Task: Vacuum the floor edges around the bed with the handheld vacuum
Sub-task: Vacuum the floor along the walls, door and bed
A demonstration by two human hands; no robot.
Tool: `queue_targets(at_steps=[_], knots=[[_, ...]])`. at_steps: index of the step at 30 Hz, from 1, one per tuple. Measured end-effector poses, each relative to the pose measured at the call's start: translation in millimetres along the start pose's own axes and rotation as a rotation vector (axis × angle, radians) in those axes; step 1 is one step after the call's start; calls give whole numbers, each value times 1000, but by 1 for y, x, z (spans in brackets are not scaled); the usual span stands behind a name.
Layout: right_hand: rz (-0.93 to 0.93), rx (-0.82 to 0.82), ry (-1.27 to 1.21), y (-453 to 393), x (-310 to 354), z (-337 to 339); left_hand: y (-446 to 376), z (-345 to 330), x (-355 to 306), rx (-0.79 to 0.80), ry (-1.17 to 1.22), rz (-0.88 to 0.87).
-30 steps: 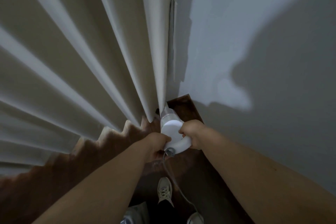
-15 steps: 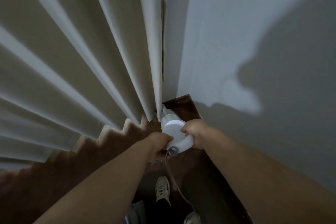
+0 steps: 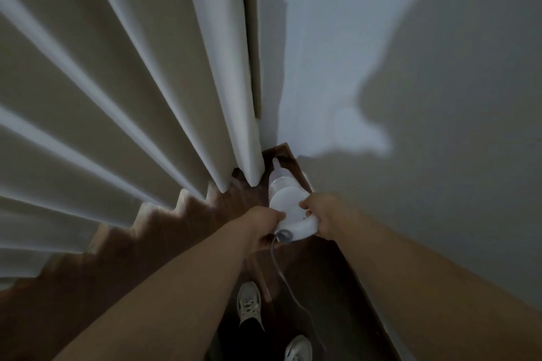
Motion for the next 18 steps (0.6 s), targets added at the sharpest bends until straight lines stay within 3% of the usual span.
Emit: queue_targets(at_steps=[6, 18], knots=[[-9, 8, 62, -30, 6, -15, -34, 11, -1, 26, 7, 34], [-17, 74, 250, -8, -16, -23, 4, 14, 31, 38, 21, 61]])
Point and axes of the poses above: each hand's wrist, its own y-axis away from the middle knuckle, its own z-axis out of the back of the hand, x = y × z, the point moved 8 cm from there along -y, towards the middle knuckle, and after that the axes turned 2 degrees about y, right-handed, at the moved point
